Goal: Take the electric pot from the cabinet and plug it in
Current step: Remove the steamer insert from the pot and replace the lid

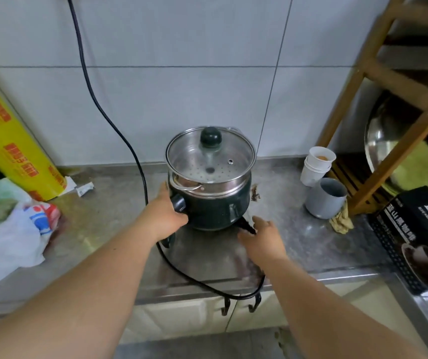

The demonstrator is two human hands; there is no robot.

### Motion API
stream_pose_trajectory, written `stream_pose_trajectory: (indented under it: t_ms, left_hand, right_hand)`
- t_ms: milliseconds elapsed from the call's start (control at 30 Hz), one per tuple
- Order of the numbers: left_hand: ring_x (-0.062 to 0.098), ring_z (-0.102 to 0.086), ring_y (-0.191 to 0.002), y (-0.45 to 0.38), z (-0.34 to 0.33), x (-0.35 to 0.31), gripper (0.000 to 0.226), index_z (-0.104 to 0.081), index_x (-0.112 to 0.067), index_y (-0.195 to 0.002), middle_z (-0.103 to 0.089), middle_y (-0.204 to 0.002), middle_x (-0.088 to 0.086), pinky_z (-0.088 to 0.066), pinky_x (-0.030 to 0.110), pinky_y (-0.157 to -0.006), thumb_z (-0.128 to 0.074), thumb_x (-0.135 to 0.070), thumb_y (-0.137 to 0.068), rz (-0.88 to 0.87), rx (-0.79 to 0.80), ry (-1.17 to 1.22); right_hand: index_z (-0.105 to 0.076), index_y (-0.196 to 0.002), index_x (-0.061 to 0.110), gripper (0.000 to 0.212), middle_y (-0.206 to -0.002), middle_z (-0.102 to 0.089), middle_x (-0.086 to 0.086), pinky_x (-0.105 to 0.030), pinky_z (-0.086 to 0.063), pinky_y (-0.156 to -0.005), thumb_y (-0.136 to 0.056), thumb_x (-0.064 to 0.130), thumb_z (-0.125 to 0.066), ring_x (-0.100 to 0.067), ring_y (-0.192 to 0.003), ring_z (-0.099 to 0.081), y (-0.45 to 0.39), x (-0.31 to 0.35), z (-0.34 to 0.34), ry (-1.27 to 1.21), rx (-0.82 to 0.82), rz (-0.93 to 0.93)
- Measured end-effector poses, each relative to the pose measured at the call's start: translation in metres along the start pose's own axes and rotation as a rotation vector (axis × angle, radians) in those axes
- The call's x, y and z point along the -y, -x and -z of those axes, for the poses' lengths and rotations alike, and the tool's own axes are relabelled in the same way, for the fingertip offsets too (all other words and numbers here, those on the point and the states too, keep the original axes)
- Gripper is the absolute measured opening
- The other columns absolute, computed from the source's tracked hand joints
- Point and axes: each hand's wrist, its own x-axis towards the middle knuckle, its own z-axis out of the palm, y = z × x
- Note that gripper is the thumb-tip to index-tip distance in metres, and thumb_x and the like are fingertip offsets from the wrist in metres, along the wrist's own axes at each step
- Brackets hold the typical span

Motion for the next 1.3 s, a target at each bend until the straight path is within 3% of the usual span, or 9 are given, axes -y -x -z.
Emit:
stream_pose_trajectory:
  t_ms: [167, 267, 367, 433, 500, 600, 733, 867, 1300]
  left_hand:
    - [0.029, -0.045, -0.130, 0.003, 0.012, 0.009, 0.081, -0.014, -0.027, -0.151, -0.041, -0.149, 0.009, -0.036, 0.037, -0.106, -0.058, -0.022, -0.084, 0.009, -0.004, 0.245]
    - [0.031, -0.055, -0.120, 0.006, 0.020, 0.001, 0.031, -0.062, -0.021, -0.114, -0.060, -0.130, 0.010, -0.041, 0.037, -0.102, -0.048, -0.024, -0.087, -0.014, -0.233, 0.410]
    - [0.036, -0.063, -0.097, 0.008, 0.029, -0.014, 0.022, -0.058, -0.018, -0.071, -0.068, -0.096, 0.015, -0.052, 0.040, -0.086, -0.043, -0.027, -0.083, -0.043, -0.302, 0.582]
    - [0.031, -0.061, -0.092, 0.009, 0.036, -0.023, 0.022, -0.063, -0.012, -0.089, -0.066, -0.098, 0.014, -0.043, 0.032, -0.071, -0.044, -0.023, -0.087, -0.093, -0.334, 0.480]
    - [0.021, -0.056, -0.099, 0.009, 0.046, -0.037, 0.032, -0.060, -0.016, -0.117, -0.058, -0.117, 0.006, -0.038, 0.028, -0.081, -0.048, -0.021, -0.087, -0.216, -0.377, 0.371]
    - [0.023, -0.055, -0.108, 0.004, 0.062, -0.069, 0.050, -0.045, -0.025, -0.136, -0.039, -0.139, 0.007, -0.038, 0.026, -0.085, -0.052, -0.020, -0.087, -0.435, -0.277, 0.173]
    - [0.028, -0.058, -0.105, -0.019, 0.060, -0.110, 0.060, -0.030, -0.037, -0.144, -0.028, -0.147, 0.010, -0.046, 0.034, -0.092, -0.051, -0.034, -0.088, -0.524, -0.082, -0.101]
    - [0.032, -0.055, -0.112, -0.038, 0.046, -0.117, 0.048, -0.045, -0.032, -0.136, -0.041, -0.136, 0.010, -0.046, 0.035, -0.085, -0.051, -0.028, -0.089, -0.497, -0.107, -0.341]
    - [0.028, -0.058, -0.109, -0.024, 0.111, -0.094, 0.034, -0.061, -0.028, -0.118, -0.058, -0.125, 0.009, -0.042, 0.030, -0.087, -0.061, -0.027, -0.084, -0.549, -0.367, 0.147]
  right_hand:
    - [-0.050, -0.136, 0.015, 0.047, -0.126, -0.058, -0.005, -0.030, -0.045, -0.090, -0.089, 0.022, -0.056, -0.023, -0.110, -0.056, 0.014, 0.024, 0.039, -0.230, -0.133, -0.057]
    - [-0.057, -0.126, 0.012, 0.034, -0.102, -0.063, -0.004, -0.024, -0.043, -0.076, -0.092, 0.015, -0.052, -0.016, -0.083, -0.058, 0.019, 0.061, 0.064, -0.398, -0.207, -0.028]
    - [-0.055, -0.128, 0.015, 0.035, -0.087, -0.054, 0.006, -0.012, -0.045, -0.057, -0.094, 0.013, -0.048, -0.004, -0.069, -0.054, 0.017, 0.095, 0.080, -0.412, -0.288, 0.038]
    - [-0.055, -0.128, 0.017, 0.036, -0.097, -0.060, 0.003, -0.018, -0.048, -0.066, -0.093, 0.014, -0.048, -0.014, -0.078, -0.058, 0.016, 0.114, 0.087, -0.393, -0.323, 0.091]
    - [-0.054, -0.129, 0.017, 0.038, -0.107, -0.061, 0.000, -0.028, -0.048, -0.079, -0.091, 0.015, -0.049, -0.011, -0.079, -0.055, 0.014, 0.127, 0.091, -0.372, -0.317, 0.114]
    - [-0.050, -0.132, 0.017, 0.041, -0.104, -0.055, 0.002, -0.021, -0.042, -0.068, -0.091, 0.016, -0.050, -0.003, -0.070, -0.046, 0.013, 0.134, 0.092, -0.425, -0.271, 0.066]
    - [-0.056, -0.122, 0.018, 0.032, -0.085, -0.056, 0.009, -0.016, -0.041, -0.056, -0.091, 0.014, -0.050, -0.003, -0.067, -0.049, 0.017, 0.122, 0.085, -0.519, -0.270, 0.001]
    - [-0.061, -0.093, 0.016, 0.011, -0.080, -0.062, 0.001, -0.028, -0.045, -0.065, -0.088, 0.013, -0.052, -0.016, -0.072, -0.055, 0.028, 0.107, 0.079, -0.533, -0.243, -0.048]
    - [-0.058, -0.075, 0.010, 0.027, -0.063, -0.064, -0.006, -0.019, -0.040, -0.041, -0.092, 0.031, -0.054, -0.014, -0.044, -0.055, 0.057, 0.129, 0.037, -0.692, 0.120, -0.227]
